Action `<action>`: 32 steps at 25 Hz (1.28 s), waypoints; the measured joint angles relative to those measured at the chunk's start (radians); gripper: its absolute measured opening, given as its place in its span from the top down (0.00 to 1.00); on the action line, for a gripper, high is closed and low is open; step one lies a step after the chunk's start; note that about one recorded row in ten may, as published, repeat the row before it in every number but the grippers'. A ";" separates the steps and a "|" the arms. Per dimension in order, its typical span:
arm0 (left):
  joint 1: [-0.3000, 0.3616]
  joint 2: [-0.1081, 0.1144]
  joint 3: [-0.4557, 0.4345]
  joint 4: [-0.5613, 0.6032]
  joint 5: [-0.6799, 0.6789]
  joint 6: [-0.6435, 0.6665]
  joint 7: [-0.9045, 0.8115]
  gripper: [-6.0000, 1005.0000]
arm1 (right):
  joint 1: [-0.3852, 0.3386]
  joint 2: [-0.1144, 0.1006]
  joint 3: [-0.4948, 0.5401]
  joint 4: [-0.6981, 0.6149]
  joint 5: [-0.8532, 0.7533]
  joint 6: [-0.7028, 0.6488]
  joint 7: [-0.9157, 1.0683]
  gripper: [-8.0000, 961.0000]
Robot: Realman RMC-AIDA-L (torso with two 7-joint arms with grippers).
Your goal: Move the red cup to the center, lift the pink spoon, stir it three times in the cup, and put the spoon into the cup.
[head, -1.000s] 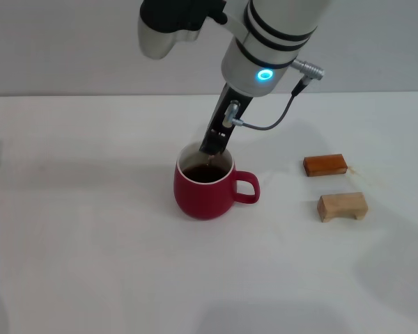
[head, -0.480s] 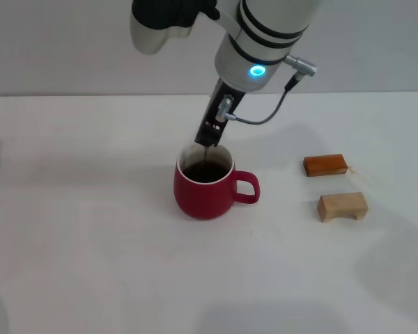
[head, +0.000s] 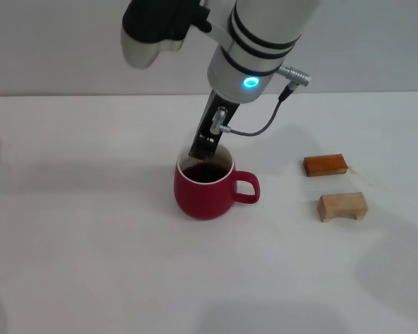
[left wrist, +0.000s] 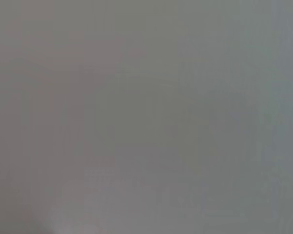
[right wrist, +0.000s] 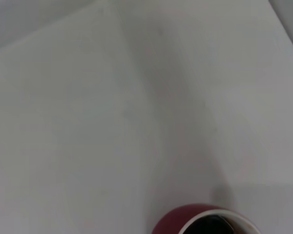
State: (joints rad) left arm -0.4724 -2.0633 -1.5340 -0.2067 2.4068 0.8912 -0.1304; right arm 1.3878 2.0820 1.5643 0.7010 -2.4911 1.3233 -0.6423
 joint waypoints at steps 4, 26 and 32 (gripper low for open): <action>0.002 0.000 0.000 0.000 0.000 0.000 0.000 0.16 | 0.000 0.001 -0.007 0.003 0.002 -0.015 0.003 0.78; 0.009 0.003 -0.002 0.007 0.000 0.003 0.000 0.16 | -0.702 -0.002 -0.235 0.589 0.424 -0.854 -0.397 0.78; 0.010 0.005 -0.002 0.008 0.000 -0.002 0.005 0.16 | -0.941 -0.002 -0.326 0.653 0.690 -1.180 -0.647 0.78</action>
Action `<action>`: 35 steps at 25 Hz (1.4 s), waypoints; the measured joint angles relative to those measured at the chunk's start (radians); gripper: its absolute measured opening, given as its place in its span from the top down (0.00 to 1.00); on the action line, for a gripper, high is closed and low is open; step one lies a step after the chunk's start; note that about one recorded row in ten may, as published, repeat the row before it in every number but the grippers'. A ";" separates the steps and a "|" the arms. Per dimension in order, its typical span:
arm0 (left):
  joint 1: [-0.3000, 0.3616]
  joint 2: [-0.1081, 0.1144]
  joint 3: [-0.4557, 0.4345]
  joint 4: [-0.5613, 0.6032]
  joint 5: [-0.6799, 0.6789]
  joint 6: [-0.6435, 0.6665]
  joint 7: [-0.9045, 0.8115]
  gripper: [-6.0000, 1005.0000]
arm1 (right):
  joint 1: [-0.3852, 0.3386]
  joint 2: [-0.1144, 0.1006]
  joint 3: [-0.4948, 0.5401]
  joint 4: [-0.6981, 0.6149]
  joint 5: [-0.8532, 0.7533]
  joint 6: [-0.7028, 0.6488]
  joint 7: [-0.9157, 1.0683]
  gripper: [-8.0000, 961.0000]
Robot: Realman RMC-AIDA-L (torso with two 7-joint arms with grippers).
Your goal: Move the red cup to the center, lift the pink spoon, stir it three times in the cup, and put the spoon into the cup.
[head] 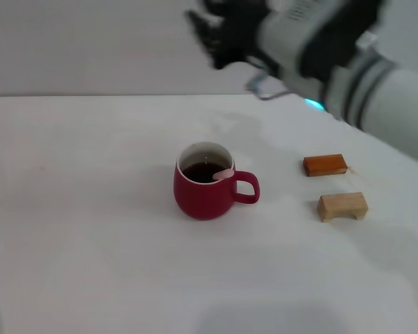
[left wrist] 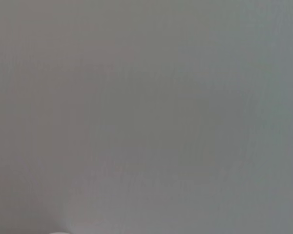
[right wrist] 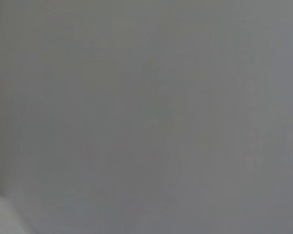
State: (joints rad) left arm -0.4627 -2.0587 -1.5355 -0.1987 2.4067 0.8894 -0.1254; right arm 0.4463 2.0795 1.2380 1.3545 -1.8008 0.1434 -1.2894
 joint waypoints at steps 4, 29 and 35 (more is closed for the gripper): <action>0.000 0.000 0.000 0.000 0.000 0.000 0.005 0.16 | -0.146 0.000 -0.040 0.021 0.112 -0.238 -0.029 0.78; -0.021 0.000 0.000 -0.008 0.005 -0.003 0.006 0.16 | -0.197 -0.006 -0.093 -0.895 -0.601 -1.622 1.445 0.79; -0.022 0.000 0.000 -0.003 0.004 -0.003 0.005 0.16 | -0.239 -0.018 -0.083 -0.923 -0.591 -1.573 1.467 0.79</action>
